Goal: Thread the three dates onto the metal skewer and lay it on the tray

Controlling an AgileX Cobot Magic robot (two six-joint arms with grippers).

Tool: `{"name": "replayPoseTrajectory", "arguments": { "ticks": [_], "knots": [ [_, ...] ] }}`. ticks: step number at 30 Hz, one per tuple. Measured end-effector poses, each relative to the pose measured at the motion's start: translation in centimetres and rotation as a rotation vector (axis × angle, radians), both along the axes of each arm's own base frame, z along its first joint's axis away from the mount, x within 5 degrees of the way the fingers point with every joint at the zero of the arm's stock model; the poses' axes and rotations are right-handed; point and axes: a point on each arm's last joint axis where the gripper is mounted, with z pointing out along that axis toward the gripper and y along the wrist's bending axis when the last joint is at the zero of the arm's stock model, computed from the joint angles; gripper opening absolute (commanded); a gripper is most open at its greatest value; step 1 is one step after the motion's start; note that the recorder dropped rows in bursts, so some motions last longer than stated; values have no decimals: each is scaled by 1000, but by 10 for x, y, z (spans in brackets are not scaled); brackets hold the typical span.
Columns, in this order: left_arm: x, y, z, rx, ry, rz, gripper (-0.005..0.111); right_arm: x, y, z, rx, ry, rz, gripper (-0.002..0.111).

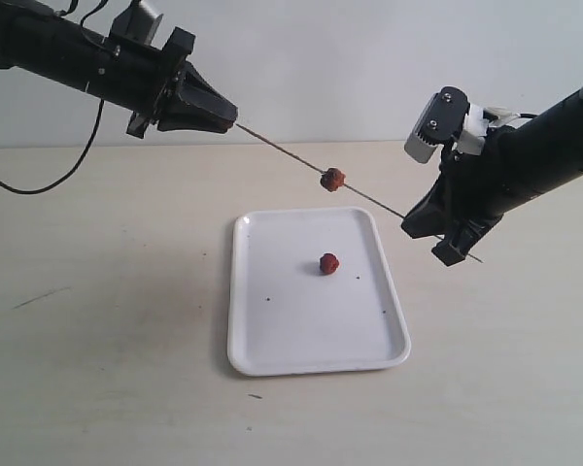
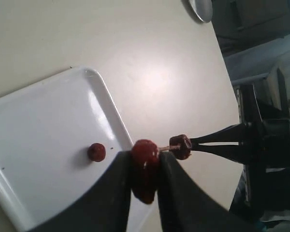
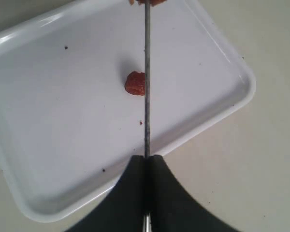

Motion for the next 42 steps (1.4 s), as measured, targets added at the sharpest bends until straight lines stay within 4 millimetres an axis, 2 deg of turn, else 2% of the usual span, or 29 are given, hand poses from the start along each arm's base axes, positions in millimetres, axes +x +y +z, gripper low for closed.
{"name": "replayPoseTrajectory", "arguments": {
  "ticks": [21,32,42],
  "knots": [
    [2,-1,-6,1,2,-4,21,0,0,0,1,1,-2,0],
    [-1,-9,-6,0,-2,-19,21,0,0,0,1,2,2,0],
    [-2,-11,-6,0,-1,-25,21,2,0,1,-59,-102,121,0]
  ]
}}
